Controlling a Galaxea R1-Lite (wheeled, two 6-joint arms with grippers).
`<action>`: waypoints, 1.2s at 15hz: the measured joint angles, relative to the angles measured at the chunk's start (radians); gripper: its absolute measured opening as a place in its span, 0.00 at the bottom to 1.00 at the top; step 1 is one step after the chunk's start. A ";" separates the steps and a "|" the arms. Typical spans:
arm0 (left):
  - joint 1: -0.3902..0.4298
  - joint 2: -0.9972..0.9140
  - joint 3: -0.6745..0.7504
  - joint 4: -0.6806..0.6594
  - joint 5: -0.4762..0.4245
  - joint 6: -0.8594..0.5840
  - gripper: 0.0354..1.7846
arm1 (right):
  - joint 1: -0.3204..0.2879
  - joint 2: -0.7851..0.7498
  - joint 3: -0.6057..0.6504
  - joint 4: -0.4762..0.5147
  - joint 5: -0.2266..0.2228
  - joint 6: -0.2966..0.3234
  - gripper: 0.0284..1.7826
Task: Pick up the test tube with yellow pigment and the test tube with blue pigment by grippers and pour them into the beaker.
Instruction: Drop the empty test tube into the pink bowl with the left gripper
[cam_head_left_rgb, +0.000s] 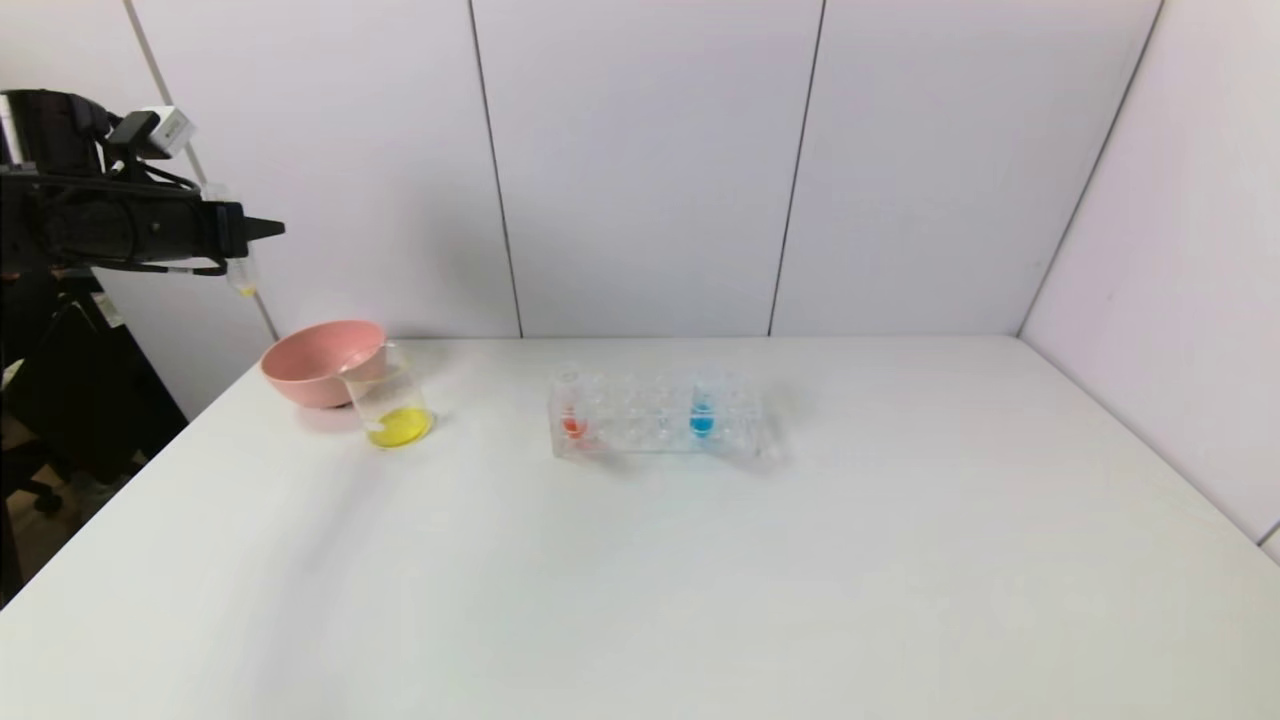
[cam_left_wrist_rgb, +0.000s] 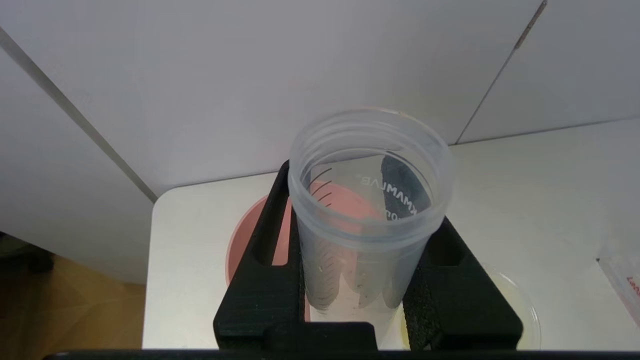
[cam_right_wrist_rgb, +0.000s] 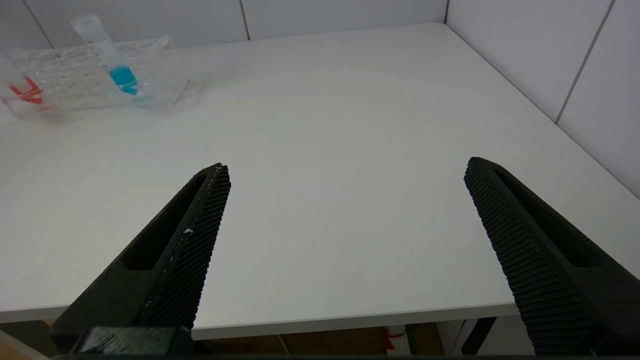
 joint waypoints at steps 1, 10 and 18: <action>0.000 0.003 0.036 -0.072 0.001 -0.043 0.29 | 0.000 0.000 0.000 0.000 0.000 0.000 0.96; -0.011 0.051 0.192 -0.345 0.004 -0.104 0.29 | 0.000 0.000 0.000 0.000 0.000 0.000 0.96; -0.028 0.142 0.211 -0.408 0.002 -0.096 0.29 | 0.000 0.000 0.000 0.000 0.000 0.000 0.96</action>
